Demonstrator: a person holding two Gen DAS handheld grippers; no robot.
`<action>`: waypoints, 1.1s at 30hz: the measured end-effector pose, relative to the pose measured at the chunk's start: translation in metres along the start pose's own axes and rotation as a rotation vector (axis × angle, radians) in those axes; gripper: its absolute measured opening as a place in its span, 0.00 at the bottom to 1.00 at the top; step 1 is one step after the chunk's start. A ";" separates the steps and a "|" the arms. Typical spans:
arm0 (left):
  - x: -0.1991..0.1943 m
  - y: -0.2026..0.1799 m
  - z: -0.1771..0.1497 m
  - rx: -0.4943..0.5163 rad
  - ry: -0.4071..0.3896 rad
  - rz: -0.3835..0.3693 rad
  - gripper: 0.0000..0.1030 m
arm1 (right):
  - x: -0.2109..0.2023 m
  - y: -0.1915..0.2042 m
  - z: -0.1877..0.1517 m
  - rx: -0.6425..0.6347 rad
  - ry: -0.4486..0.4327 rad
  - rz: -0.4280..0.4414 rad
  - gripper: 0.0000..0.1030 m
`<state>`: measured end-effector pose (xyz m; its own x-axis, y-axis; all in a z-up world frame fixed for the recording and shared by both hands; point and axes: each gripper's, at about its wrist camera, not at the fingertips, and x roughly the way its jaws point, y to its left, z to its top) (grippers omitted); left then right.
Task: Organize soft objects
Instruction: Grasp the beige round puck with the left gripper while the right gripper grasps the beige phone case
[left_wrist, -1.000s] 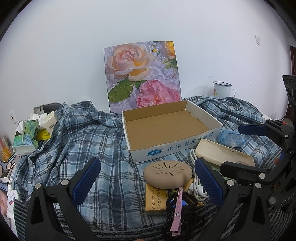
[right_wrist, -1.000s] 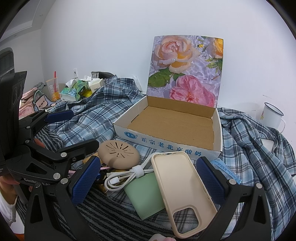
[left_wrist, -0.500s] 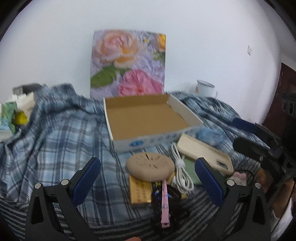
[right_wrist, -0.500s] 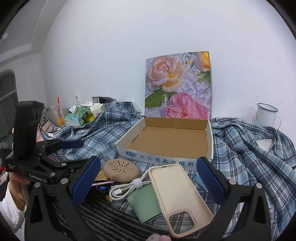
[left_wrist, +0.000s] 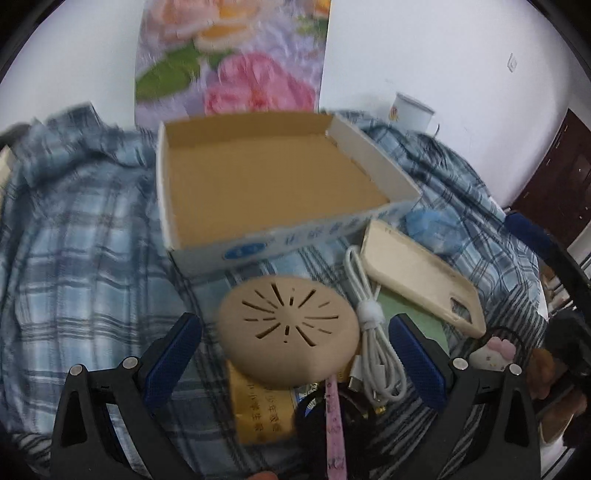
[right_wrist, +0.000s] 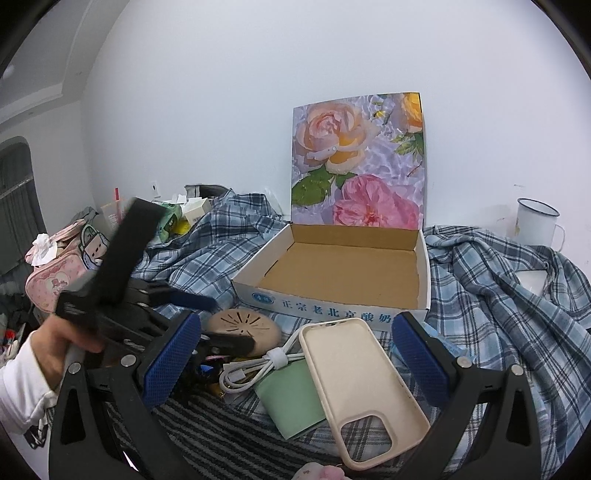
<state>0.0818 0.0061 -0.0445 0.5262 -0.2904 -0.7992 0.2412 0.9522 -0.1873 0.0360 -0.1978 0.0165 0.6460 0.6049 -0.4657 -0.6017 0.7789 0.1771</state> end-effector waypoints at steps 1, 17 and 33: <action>0.002 0.000 -0.001 0.001 0.003 0.008 0.97 | 0.000 0.000 0.000 0.001 0.001 0.002 1.00; 0.003 0.005 -0.007 -0.017 -0.044 -0.017 0.79 | 0.003 -0.001 0.000 0.020 0.018 0.012 1.00; -0.007 0.008 -0.011 -0.037 -0.093 -0.082 0.79 | 0.039 -0.044 -0.003 0.004 0.335 0.095 1.00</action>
<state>0.0712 0.0165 -0.0471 0.5796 -0.3732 -0.7244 0.2569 0.9273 -0.2721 0.0860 -0.2086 -0.0121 0.3969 0.5869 -0.7057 -0.6492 0.7230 0.2362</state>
